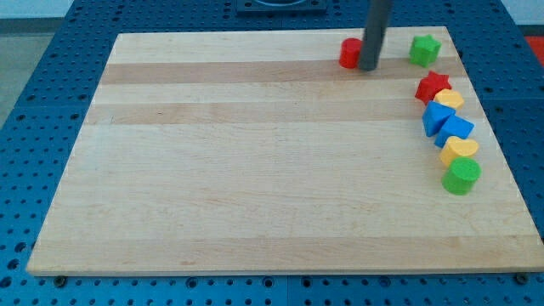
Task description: Move the red circle left to the red star
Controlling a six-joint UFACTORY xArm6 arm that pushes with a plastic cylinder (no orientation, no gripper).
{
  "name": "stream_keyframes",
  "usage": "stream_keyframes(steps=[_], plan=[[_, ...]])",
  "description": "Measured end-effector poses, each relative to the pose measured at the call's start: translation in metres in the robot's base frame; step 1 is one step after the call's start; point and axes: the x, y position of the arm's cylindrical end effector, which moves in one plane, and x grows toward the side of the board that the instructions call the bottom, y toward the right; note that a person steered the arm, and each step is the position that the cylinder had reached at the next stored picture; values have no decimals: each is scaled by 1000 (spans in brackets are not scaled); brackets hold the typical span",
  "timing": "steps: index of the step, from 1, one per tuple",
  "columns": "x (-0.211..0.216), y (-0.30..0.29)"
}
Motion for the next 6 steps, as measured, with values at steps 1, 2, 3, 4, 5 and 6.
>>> stream_keyframes(steps=[1,2,3,4,5,6], plan=[[2,10],[-9,33],[-39,35],[-46,-20],[12,-106],[47,-145]])
